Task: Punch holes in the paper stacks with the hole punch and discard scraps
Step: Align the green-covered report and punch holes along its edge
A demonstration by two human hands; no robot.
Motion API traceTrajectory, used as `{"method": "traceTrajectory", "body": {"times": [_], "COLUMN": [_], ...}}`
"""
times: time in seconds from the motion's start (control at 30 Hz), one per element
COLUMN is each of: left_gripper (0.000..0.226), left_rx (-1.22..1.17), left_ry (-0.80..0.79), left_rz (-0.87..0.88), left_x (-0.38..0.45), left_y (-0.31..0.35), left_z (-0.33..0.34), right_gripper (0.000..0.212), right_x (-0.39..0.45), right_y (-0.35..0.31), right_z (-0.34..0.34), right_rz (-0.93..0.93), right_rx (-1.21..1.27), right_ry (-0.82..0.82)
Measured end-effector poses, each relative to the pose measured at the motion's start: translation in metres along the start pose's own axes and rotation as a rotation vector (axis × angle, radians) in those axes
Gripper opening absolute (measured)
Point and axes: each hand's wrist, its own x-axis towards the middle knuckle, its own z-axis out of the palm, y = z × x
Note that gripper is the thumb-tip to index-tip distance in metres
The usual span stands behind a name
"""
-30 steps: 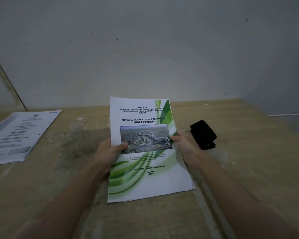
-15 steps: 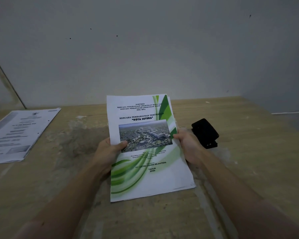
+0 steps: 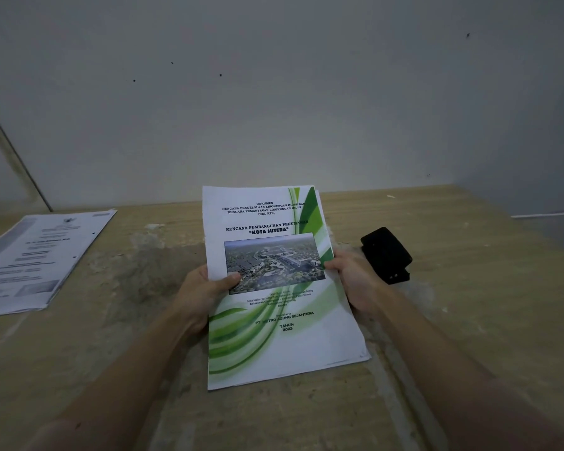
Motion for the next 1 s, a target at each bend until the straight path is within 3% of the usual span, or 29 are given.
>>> {"method": "traceTrajectory", "body": {"times": [0.5, 0.67, 0.8, 1.0], "left_gripper": [0.011, 0.013, 0.014, 0.010], "left_rx": [0.087, 0.130, 0.123, 0.123], "left_ry": [0.031, 0.027, 0.022, 0.010], "left_rz": [0.006, 0.010, 0.013, 0.005], "left_x": [0.001, -0.003, -0.004, -0.004], "left_y": [0.003, 0.005, 0.005, 0.005], "left_z": [0.006, 0.008, 0.008, 0.006], "right_gripper": [0.030, 0.021, 0.035, 0.042], "right_x": [-0.001, 0.005, 0.009, 0.013], "right_y": [0.000, -0.020, -0.033, -0.029], "right_z": [0.000, 0.001, 0.008, 0.012], "right_rz": [-0.046, -0.097, -0.218, -0.232], "right_rx": [-0.015, -0.048, -0.206, -0.226], "right_ry": [0.014, 0.117, 0.143, 0.143]}}
